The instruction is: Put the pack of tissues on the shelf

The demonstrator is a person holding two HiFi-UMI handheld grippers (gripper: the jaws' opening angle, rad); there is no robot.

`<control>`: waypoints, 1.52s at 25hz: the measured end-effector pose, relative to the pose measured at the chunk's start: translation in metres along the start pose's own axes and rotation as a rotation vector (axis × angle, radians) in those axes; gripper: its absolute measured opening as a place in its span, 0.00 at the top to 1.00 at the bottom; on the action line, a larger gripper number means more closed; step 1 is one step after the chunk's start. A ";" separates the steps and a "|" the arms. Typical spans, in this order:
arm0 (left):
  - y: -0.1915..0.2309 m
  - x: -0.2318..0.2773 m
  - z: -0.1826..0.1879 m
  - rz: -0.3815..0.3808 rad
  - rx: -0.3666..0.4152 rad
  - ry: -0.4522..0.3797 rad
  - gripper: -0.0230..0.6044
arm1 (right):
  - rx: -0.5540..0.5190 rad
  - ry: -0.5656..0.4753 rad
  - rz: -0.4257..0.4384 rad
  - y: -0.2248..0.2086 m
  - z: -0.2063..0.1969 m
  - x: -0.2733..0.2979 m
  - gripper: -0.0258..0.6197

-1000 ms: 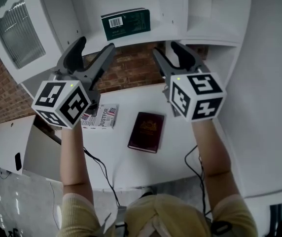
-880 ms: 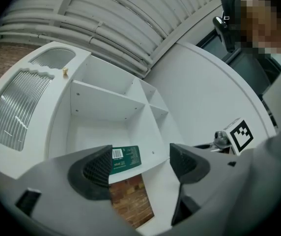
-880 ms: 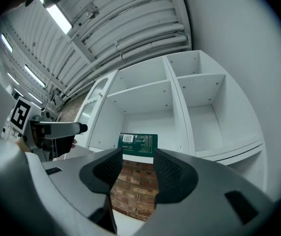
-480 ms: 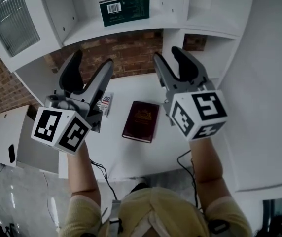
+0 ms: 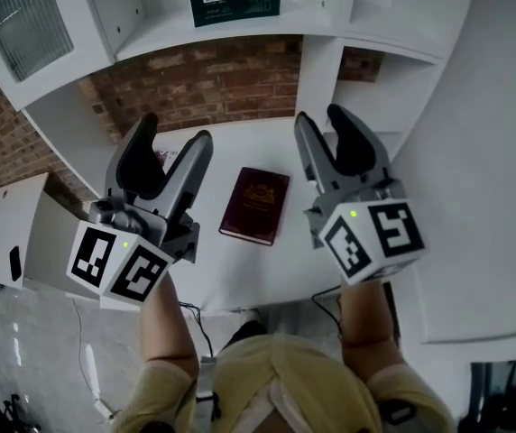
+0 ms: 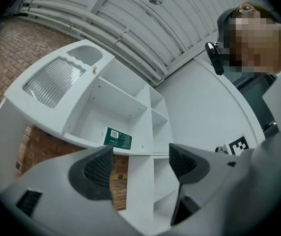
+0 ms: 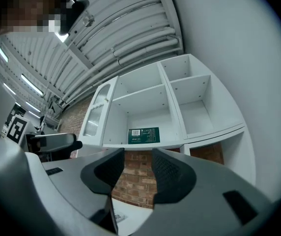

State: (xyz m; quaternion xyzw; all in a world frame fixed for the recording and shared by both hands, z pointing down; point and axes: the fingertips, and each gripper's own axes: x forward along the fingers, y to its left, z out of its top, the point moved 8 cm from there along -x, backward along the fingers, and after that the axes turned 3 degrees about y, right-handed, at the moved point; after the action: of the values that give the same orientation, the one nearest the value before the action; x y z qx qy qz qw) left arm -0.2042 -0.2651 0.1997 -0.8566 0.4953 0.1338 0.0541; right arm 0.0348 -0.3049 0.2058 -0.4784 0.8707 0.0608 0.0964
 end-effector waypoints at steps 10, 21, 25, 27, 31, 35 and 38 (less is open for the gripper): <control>-0.014 -0.022 -0.033 0.025 -0.050 0.071 0.51 | 0.073 0.052 0.001 -0.002 -0.027 -0.024 0.71; -0.018 -0.027 -0.062 0.076 -0.080 0.160 0.76 | 0.069 0.112 -0.011 -0.005 -0.054 -0.035 0.88; -0.020 -0.027 -0.064 0.090 -0.066 0.177 0.80 | 0.067 0.096 -0.029 -0.007 -0.054 -0.038 0.95; -0.019 -0.027 -0.064 0.098 -0.061 0.182 0.80 | 0.072 0.085 -0.020 -0.008 -0.052 -0.039 0.96; -0.018 -0.029 -0.063 0.113 -0.057 0.185 0.81 | 0.067 0.084 -0.006 -0.007 -0.051 -0.040 0.96; -0.018 -0.031 -0.063 0.122 -0.046 0.183 0.81 | 0.067 0.090 -0.003 -0.006 -0.054 -0.039 0.96; -0.018 -0.030 -0.064 0.119 -0.043 0.187 0.81 | 0.072 0.092 -0.008 -0.007 -0.055 -0.038 0.96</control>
State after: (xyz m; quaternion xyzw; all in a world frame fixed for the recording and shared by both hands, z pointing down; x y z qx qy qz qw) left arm -0.1916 -0.2449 0.2685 -0.8354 0.5452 0.0669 -0.0186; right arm 0.0548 -0.2885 0.2681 -0.4803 0.8740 0.0068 0.0737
